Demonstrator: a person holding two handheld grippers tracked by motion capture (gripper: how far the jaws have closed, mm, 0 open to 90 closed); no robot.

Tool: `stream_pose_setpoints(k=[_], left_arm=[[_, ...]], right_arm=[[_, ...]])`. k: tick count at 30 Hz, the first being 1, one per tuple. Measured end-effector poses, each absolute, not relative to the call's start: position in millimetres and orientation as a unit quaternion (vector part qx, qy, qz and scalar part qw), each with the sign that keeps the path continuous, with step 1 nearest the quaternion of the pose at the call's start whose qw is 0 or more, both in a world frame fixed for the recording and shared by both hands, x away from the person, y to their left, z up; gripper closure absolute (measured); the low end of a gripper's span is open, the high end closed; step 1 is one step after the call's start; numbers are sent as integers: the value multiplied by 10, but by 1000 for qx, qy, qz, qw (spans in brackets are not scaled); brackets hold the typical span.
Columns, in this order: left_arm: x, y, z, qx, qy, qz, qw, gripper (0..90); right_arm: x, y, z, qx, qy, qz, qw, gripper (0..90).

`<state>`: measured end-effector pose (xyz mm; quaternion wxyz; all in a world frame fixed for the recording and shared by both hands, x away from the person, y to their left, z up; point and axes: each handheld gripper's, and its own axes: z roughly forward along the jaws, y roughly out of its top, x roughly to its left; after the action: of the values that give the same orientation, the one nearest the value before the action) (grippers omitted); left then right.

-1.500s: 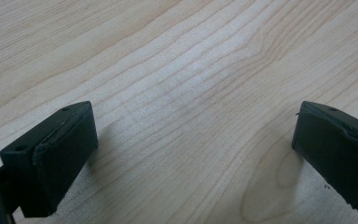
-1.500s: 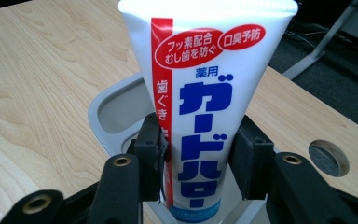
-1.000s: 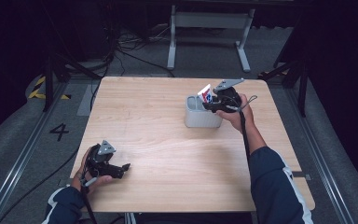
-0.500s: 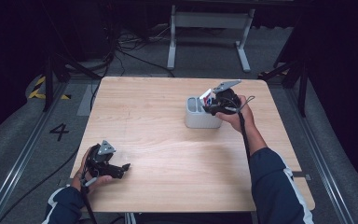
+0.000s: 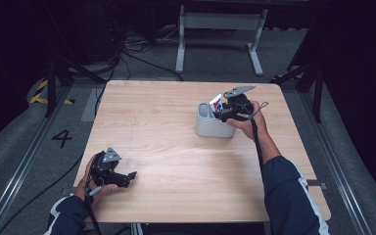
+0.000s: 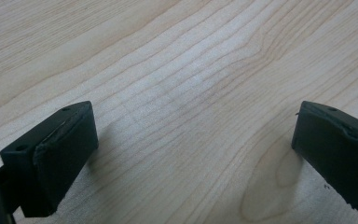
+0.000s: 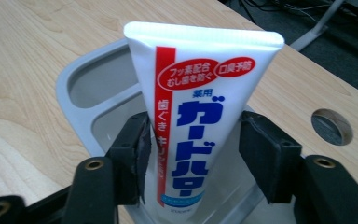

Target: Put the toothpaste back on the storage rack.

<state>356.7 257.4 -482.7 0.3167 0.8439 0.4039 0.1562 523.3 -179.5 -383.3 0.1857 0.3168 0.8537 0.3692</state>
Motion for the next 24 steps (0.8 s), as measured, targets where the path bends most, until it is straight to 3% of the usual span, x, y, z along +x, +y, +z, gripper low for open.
stream_pose_setpoints(k=[13,24], left_arm=[[3566,2572,-4832,843,405,153,320,6],[3580,2575,-4831,846,397,155,320,6]], right_arm=[[5205,-1807,-3768,330,844,373,198,271],[5131,-1850,-3668,333,842,371,208,239]])
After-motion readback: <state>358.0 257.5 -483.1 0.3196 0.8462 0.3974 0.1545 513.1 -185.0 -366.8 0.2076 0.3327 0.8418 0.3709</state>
